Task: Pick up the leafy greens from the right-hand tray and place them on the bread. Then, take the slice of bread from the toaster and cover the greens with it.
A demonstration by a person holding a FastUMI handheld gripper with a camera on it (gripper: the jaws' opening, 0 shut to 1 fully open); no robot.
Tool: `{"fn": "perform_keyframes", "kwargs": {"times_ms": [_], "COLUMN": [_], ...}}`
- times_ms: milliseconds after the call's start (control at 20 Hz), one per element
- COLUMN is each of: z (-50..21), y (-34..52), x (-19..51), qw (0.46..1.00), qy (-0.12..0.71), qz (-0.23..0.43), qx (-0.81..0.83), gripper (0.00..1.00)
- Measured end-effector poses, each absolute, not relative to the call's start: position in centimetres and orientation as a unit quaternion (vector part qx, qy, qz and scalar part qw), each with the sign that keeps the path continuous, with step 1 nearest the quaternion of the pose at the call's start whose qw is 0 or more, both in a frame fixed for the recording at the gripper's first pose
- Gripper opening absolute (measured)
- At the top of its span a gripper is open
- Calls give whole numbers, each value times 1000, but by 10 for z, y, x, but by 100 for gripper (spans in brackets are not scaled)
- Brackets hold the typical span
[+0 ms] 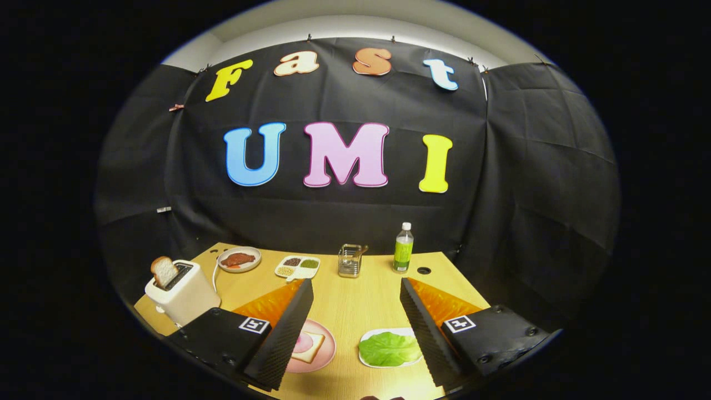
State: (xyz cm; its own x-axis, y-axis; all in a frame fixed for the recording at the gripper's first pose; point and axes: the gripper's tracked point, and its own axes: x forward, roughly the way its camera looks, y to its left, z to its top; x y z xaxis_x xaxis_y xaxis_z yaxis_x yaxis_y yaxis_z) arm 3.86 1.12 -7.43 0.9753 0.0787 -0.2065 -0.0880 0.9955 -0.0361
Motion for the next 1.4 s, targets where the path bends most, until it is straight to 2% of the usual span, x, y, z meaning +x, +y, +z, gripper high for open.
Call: {"fn": "perform_keyframes", "kwargs": {"times_ms": [800, 1400], "z": [-246, -354], "y": [-52, -80], "x": [77, 99], "qw": [952, 921], "qy": [302, 382], "qz": [25, 34], "qx": [-32, -72], "gripper": [98, 98]}}
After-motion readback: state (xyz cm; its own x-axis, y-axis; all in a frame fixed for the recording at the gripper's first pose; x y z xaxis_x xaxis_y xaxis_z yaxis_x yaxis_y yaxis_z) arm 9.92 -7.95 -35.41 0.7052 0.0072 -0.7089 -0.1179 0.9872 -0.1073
